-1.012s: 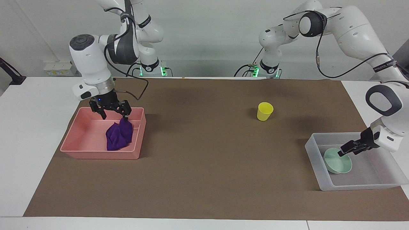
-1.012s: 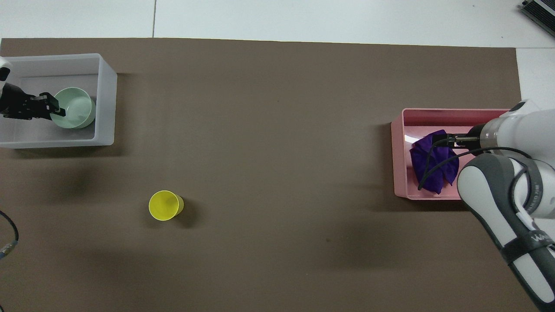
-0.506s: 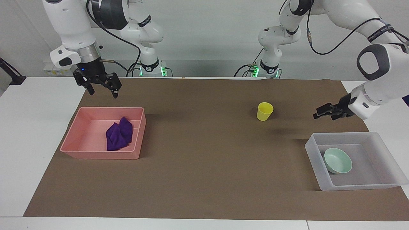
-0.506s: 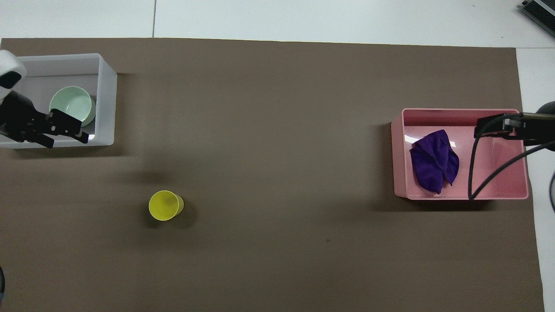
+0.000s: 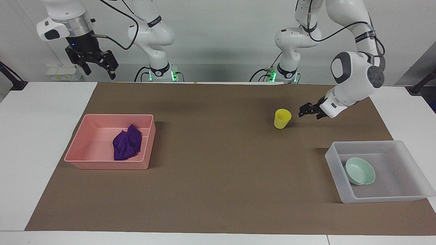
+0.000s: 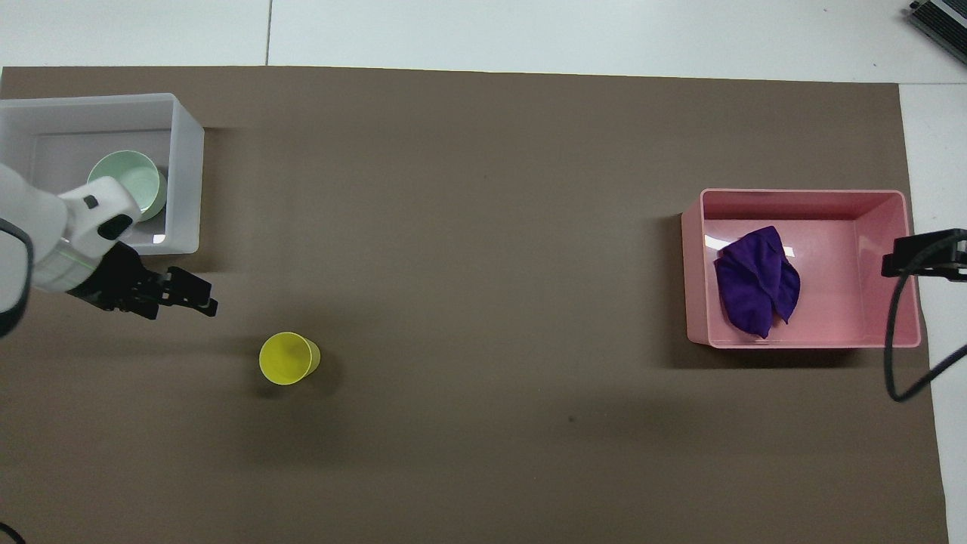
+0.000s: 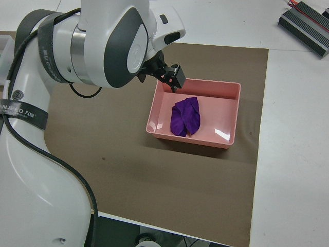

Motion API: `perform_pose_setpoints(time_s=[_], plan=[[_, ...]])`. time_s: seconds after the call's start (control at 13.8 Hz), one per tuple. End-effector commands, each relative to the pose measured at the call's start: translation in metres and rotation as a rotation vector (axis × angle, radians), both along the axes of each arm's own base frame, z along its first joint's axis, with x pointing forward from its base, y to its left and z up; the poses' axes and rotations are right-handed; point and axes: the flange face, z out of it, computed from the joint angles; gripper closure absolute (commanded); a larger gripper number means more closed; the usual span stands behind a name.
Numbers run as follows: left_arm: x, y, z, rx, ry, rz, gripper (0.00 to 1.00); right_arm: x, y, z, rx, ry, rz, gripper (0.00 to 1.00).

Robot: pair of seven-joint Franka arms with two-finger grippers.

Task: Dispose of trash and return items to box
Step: 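Reach the left gripper to the yellow cup and grasp it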

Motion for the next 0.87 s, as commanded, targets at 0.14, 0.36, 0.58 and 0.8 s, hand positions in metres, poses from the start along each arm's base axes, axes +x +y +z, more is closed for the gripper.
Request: perform_pose_setpoints(time_s=[0.14, 0.36, 0.58, 0.8], plan=[[-0.038, -0.021, -0.024, 0.002, -0.053, -0.002, 0.00, 0.011, 0.010, -0.014, 0.026, 0.015, 0.032, 0.00], [-0.039, -0.024, -0.038, 0.004, -0.038, -0.007, 0.34, 0.004, 0.014, -0.023, 0.026, 0.028, 0.087, 0.00], [-0.038, -0.026, -0.048, -0.006, -0.012, 0.008, 0.99, 0.006, 0.011, -0.029, 0.008, 0.038, 0.108, 0.00], [-0.035, -0.030, -0.045, 0.004, 0.005, 0.054, 1.00, 0.009, 0.013, -0.031, -0.001, 0.045, 0.106, 0.00]])
